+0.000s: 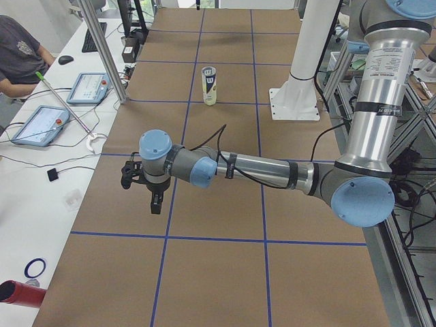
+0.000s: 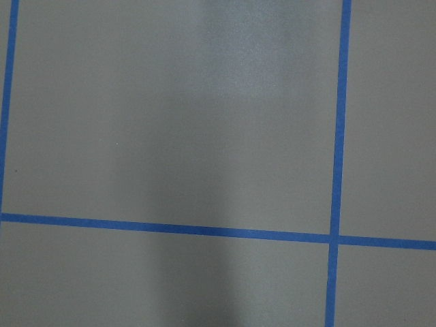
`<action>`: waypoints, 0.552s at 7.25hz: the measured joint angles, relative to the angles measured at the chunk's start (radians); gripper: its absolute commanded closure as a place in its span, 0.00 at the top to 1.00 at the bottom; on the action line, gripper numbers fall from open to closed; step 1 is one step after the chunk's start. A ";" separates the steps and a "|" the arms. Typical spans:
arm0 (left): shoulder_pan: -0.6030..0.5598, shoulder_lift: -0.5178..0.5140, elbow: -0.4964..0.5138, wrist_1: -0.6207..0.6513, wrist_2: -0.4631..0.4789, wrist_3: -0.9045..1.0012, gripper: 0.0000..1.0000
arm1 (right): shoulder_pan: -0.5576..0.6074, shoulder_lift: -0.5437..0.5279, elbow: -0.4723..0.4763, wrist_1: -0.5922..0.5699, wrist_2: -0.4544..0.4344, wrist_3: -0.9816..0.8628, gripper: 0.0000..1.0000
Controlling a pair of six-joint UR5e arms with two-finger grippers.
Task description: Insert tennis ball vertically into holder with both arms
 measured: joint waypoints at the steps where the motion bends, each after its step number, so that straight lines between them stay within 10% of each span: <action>1: -0.001 0.017 0.000 0.009 0.046 0.072 0.99 | 0.000 -0.002 0.000 -0.001 -0.001 -0.002 0.99; 4: -0.001 0.034 -0.011 0.178 0.065 0.186 0.99 | 0.001 -0.006 -0.001 -0.004 -0.001 -0.002 0.99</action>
